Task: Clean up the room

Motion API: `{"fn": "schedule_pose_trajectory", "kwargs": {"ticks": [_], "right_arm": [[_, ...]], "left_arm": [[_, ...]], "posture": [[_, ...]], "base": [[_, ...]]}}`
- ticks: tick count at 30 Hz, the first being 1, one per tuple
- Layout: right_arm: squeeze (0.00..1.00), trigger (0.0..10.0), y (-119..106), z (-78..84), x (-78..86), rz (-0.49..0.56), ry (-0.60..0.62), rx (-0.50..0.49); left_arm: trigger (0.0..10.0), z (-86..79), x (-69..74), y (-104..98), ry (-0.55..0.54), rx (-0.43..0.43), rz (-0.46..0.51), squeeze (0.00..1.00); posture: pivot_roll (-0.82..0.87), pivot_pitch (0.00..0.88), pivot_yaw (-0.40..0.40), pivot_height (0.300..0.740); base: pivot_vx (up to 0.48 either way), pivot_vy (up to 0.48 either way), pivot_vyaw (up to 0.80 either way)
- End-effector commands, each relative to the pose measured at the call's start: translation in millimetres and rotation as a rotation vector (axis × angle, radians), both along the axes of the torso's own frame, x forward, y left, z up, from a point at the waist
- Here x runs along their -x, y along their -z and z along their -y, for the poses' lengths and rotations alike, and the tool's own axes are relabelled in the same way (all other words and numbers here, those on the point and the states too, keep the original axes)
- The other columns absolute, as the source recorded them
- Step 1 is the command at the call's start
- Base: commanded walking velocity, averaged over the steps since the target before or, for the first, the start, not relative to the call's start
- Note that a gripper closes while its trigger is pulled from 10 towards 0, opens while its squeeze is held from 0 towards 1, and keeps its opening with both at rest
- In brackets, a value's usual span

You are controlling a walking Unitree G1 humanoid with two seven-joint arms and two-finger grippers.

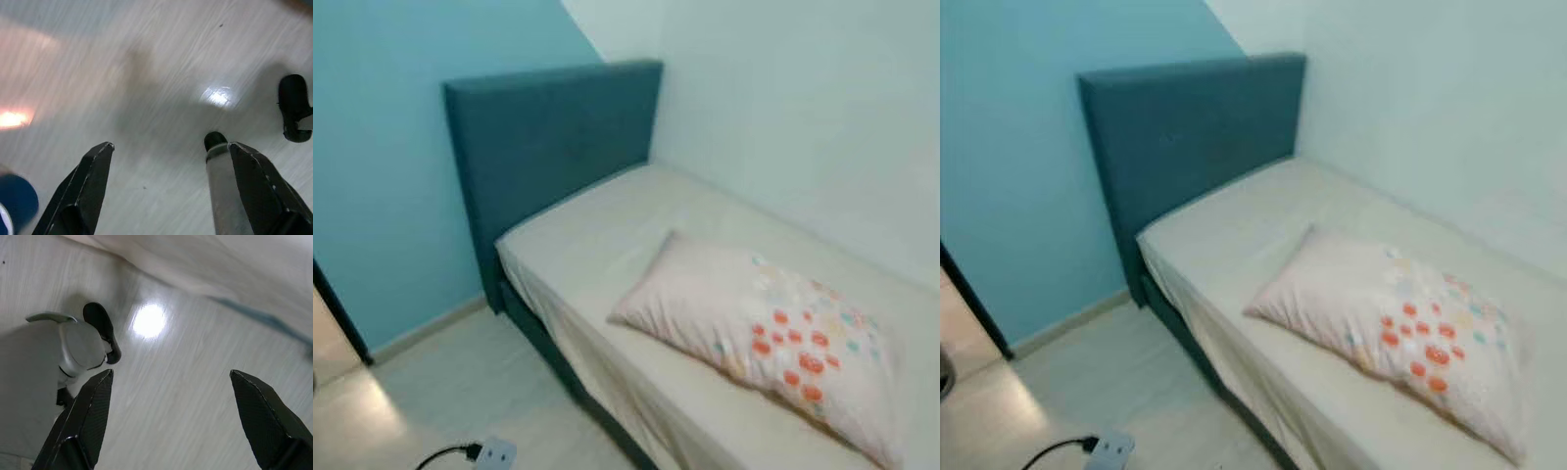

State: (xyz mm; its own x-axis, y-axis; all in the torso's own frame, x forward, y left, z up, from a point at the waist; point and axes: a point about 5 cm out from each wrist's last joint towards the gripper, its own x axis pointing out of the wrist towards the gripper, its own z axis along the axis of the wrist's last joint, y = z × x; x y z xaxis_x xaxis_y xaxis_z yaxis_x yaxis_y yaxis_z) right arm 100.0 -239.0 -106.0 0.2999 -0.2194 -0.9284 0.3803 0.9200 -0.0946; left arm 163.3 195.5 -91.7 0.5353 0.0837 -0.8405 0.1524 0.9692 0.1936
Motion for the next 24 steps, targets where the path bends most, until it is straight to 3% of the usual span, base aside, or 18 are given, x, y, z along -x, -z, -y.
{"fn": "schedule_pose_trajectory", "kwargs": {"ticks": [1,12,15,20,21,24], "right_arm": [[0.00,10.0,-2,3.1,-2.6,0.026,0.025,-0.002],[0.00,10.0,-2,1.1,-7.0,0.058,0.031,-0.033],[0.00,10.0,-15,2.6,-46.4,0.140,-0.018,-0.030],[0.00,10.0,-17,2.3,-50.1,0.152,-0.071,-0.025],[0.00,10.0,-16,2.2,-47.3,0.138,-0.139,-0.017],[0.00,10.0,-16,3.1,-46.0,0.136,-0.174,-0.015]], "left_arm": [[10.0,5.4,-3.8,-1,-0.021,0.033,0.011,0.00],[10.0,4.9,-10.1,-4,-0.076,0.062,0.035,0.00],[10.0,0.0,-10.4,-4,-0.080,0.028,0.031,0.00],[10.0,-3.9,-9.7,-4,-0.089,0.011,0.029,0.00],[10.0,-11.0,-8.1,-5,-0.092,-0.045,0.024,0.00],[10.0,-15.7,-7.3,-5,-0.101,-0.076,0.022,0.00]], "posture": [[0.05,0.000,-0.052,0.726],[0.05,0.000,-0.052,0.726],[0.05,0.000,-0.051,0.726],[0.05,0.000,-0.050,0.726],[0.05,0.000,-0.049,0.726],[0.05,0.000,-0.051,0.726]], "base": [[0.000,0.000,-0.72],[0.000,0.000,-0.72],[0.000,0.000,-0.72],[0.000,0.000,-0.62],[0.285,0.000,0.00],[0.272,0.000,0.00]]}}
